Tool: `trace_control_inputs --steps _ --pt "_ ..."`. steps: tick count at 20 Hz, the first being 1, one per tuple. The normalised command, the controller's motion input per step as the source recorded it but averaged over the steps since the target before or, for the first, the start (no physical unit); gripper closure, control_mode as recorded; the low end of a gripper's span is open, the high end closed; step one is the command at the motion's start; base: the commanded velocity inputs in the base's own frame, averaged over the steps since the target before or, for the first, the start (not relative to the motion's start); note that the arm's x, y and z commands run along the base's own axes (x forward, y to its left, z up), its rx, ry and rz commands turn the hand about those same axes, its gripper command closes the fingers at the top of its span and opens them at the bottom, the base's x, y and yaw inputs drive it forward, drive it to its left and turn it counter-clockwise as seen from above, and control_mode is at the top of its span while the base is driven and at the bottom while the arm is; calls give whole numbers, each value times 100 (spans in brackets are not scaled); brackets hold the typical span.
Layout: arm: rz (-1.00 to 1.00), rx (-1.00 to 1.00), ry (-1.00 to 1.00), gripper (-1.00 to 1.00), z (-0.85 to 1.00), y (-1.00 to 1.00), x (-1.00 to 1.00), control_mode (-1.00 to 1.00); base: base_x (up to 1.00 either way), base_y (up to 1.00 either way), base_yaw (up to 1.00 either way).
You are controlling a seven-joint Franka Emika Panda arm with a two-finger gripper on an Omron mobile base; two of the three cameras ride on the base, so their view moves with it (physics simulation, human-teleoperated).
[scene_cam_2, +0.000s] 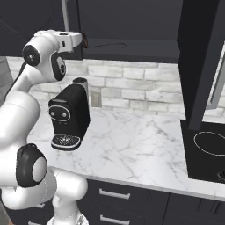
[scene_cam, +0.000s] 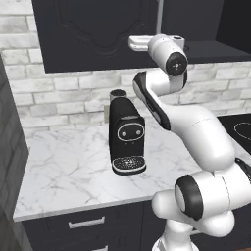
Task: Open the cabinet and move the ladle to the pot. Then close the cabinet.
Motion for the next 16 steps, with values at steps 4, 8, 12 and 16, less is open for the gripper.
trace_control_inputs --steps 4,8,12,16 --pt "0 0 0 100 0 52 -23 -100 0 0 0" --pt "0 0 0 100 0 73 -41 -100 0 0 0" --pt "0 0 0 100 0 80 -57 -100 0 0 0" --pt "0 0 0 100 0 85 -66 -100 0 0 0"
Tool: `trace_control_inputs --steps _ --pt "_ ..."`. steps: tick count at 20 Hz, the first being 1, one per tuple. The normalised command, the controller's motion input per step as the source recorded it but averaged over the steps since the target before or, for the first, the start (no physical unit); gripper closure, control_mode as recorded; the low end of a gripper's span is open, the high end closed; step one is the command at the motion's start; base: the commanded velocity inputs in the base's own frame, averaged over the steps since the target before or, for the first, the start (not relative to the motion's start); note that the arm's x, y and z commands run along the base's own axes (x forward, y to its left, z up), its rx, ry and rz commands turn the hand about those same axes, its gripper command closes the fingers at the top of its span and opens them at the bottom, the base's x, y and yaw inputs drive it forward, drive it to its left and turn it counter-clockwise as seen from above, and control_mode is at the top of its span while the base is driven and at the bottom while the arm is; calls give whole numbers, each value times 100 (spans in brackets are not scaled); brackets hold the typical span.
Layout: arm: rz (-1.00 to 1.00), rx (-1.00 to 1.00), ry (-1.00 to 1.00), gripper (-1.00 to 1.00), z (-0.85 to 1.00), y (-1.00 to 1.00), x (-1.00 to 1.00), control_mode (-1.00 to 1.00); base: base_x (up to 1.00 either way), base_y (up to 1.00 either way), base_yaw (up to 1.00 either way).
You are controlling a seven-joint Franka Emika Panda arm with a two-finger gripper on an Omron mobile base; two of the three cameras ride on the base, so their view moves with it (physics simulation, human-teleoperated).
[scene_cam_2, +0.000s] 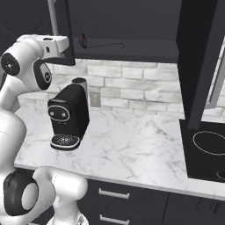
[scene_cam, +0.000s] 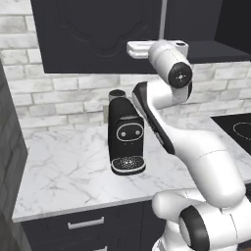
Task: Open the cabinet and move the ladle to the pot. Then close the cabinet.
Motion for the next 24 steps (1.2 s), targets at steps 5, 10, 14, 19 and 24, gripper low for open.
trace_control_inputs --steps 5,10,14,19,24 --pt "0 0 0 100 0 84 -71 -100 0 0 0" --pt "0 0 0 100 0 95 -63 -100 0 0 0" --pt "0 0 0 100 0 100 -48 -100 0 0 0" --pt "0 0 0 100 0 100 -50 -100 0 0 0" --pt "3 0 0 -100 -1 98 -64 -100 0 0 0"
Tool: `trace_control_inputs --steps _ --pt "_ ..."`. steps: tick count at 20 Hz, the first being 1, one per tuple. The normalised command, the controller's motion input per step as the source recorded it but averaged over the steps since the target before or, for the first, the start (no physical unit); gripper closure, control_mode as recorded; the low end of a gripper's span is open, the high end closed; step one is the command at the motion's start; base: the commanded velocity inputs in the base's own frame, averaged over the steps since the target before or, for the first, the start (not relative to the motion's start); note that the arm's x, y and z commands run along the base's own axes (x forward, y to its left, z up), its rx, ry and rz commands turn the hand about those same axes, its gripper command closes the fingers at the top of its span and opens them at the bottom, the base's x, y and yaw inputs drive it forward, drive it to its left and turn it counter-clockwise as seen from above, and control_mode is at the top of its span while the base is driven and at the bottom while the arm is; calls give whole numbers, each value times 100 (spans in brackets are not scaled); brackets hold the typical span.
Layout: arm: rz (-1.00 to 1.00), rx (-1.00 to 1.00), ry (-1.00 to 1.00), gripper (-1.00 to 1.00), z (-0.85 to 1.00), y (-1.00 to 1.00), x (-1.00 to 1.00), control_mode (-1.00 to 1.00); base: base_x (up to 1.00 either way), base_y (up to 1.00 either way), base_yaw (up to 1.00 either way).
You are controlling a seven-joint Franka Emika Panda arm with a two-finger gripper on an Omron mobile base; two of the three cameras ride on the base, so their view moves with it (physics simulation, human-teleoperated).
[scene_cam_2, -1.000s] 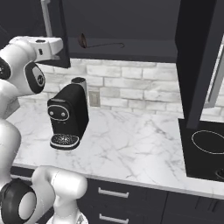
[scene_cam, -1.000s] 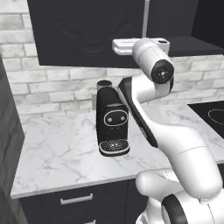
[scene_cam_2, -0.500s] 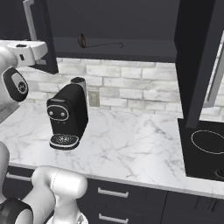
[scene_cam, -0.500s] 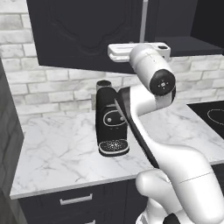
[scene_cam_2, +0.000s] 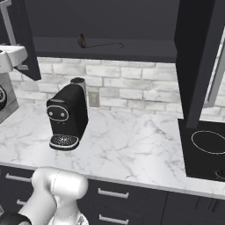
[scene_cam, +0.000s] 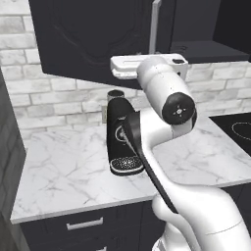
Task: Open the cabinet and move the ladle to the pot. Then close the cabinet.
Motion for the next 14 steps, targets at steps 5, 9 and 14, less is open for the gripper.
trace_control_inputs --steps 5,9,14 --pt "0 2 -3 -100 0 47 -61 -100 0 0 0" --pt "0 18 -5 -100 12 -6 -97 -100 0 0 0" --pt "0 20 -4 -100 8 -47 -99 -100 0 0 0"
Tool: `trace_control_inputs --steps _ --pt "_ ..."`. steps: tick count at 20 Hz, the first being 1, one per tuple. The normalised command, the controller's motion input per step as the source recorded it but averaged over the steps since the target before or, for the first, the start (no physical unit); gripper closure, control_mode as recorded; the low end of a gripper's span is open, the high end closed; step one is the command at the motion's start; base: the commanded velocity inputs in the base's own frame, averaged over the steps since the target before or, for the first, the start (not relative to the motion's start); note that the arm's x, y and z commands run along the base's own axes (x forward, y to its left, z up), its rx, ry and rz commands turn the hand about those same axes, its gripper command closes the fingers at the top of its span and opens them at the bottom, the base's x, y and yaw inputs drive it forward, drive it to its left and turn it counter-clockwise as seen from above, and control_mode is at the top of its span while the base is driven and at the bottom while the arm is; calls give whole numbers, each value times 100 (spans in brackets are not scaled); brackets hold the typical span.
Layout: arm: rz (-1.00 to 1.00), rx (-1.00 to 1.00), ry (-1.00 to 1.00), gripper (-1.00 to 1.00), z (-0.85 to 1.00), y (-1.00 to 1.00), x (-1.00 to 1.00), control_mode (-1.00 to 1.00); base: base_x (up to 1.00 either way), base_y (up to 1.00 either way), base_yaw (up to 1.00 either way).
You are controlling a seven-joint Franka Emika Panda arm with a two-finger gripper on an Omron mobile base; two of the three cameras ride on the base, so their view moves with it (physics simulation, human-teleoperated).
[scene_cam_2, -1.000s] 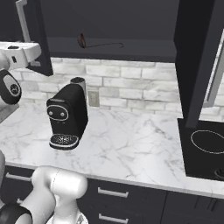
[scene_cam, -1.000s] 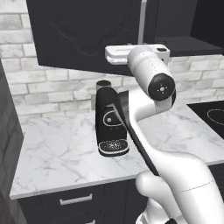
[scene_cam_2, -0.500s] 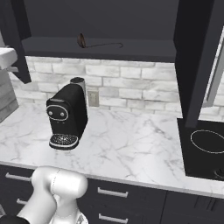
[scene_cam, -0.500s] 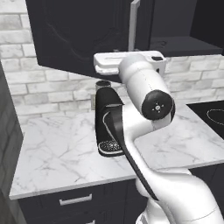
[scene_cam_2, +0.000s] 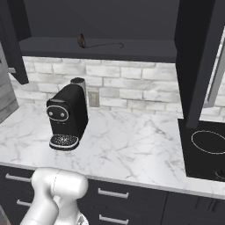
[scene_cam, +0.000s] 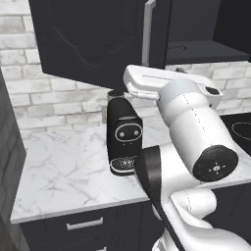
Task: Open the cabinet and move the ladle to the pot. Then close the cabinet.
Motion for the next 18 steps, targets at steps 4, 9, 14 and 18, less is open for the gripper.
trace_control_inputs --steps 4,9,14,18 --pt "6 32 -1 -100 7 -93 -68 -100 0 0 0" --pt "17 35 4 -100 -2 -88 -33 -100 0 0 0" --pt "31 31 14 -100 -19 -49 8 -100 0 0 0" --pt "35 28 15 -100 -17 -32 42 -100 0 0 0"
